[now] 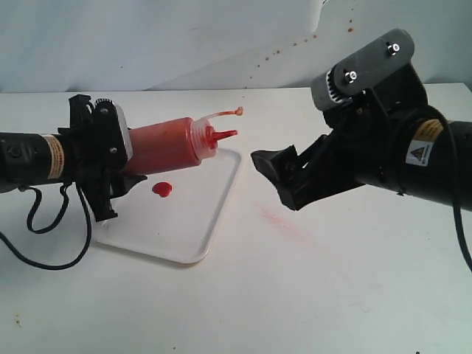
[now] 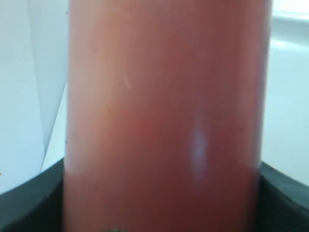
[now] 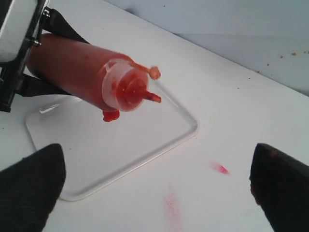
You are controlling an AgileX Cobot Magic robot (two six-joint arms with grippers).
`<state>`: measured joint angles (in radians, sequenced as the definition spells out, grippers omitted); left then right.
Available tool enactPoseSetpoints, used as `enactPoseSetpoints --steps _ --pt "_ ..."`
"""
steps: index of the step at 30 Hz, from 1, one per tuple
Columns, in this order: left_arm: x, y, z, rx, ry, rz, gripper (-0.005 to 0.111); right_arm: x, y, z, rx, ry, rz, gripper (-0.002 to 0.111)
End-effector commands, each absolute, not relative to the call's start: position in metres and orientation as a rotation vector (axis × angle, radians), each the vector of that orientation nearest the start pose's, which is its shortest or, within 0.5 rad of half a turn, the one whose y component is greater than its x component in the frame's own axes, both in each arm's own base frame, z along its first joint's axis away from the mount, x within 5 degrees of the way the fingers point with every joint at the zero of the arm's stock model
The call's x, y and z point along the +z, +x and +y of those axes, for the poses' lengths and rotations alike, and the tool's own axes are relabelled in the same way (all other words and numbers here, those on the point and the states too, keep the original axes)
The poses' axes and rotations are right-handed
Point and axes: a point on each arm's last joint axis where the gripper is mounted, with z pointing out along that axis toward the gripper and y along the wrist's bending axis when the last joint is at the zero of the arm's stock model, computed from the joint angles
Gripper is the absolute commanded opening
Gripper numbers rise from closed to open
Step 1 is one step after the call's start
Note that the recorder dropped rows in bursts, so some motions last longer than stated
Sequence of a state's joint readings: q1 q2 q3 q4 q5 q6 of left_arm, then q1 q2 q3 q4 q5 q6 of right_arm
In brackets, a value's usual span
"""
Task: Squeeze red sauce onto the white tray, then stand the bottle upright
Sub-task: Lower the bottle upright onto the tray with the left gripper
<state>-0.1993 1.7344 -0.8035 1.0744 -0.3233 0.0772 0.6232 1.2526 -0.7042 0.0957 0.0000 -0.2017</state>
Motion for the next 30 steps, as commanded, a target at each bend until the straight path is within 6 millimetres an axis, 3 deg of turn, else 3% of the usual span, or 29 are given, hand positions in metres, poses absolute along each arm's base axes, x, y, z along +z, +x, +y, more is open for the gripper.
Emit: enactPoseSetpoints --steps 1,4,6,14,17,25,30 --pt "0.189 0.312 -0.099 0.062 1.321 1.587 0.000 0.259 0.212 0.149 0.315 -0.720 1.913 0.076" --pt "0.196 0.302 -0.103 -0.063 1.230 1.547 0.000 0.240 0.205 0.143 0.307 -0.716 1.914 0.050" --pt "0.196 0.297 -0.106 -0.133 1.197 1.523 0.000 0.232 0.200 0.140 0.303 -0.709 1.904 0.039" --pt "0.192 0.276 -0.114 -0.322 1.136 1.417 0.000 0.212 0.183 0.124 0.326 -0.592 1.725 0.010" --pt "0.196 0.271 -0.116 -0.387 1.078 1.367 0.000 0.209 0.175 0.117 0.368 -0.508 1.638 0.006" --pt "0.211 0.264 -0.121 -0.619 0.925 1.284 0.000 0.209 0.168 0.110 0.452 -0.395 1.566 0.005" --pt "0.213 0.261 -0.122 -0.745 0.864 1.317 0.000 0.214 0.163 0.118 0.501 -0.494 1.486 0.005"
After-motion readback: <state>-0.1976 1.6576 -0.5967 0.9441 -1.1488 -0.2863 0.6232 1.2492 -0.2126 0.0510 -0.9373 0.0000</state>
